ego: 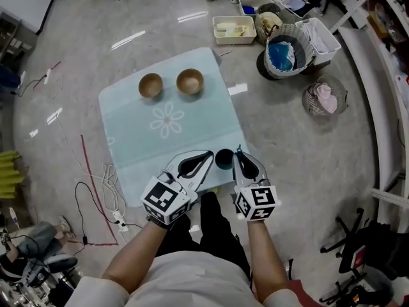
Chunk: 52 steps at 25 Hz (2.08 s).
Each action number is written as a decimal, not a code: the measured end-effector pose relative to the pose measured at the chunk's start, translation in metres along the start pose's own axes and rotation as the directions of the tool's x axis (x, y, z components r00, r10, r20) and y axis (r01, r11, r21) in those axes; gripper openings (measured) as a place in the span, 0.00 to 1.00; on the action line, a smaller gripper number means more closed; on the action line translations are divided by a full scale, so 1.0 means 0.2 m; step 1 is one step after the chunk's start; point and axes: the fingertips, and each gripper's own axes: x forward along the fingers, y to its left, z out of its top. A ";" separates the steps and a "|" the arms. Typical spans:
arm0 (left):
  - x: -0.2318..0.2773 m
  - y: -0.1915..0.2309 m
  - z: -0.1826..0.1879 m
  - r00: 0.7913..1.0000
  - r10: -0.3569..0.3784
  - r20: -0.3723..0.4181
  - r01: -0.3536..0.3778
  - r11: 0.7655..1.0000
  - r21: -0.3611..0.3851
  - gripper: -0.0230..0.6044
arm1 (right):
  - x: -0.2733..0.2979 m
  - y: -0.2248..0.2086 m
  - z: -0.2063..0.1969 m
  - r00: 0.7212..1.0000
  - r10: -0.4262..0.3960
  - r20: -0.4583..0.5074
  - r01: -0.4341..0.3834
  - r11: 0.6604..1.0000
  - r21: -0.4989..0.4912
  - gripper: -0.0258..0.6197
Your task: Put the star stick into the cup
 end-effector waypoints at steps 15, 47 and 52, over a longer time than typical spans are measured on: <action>0.06 -0.08 0.03 0.999 -0.053 -0.002 0.053 0.998 0.013 0.05 | -0.13 -0.12 0.00 0.973 -0.197 -0.124 0.169 0.964 -0.205 0.11; -0.55 -0.24 0.36 0.988 -0.148 0.052 0.144 0.986 0.082 0.05 | -0.55 0.69 0.63 0.965 -0.109 0.239 0.139 0.984 -0.114 0.08; -0.73 -0.28 0.42 0.982 -0.166 0.085 0.158 0.983 0.096 0.05 | -0.65 0.88 0.70 0.952 -0.093 0.290 0.139 0.980 -0.142 0.08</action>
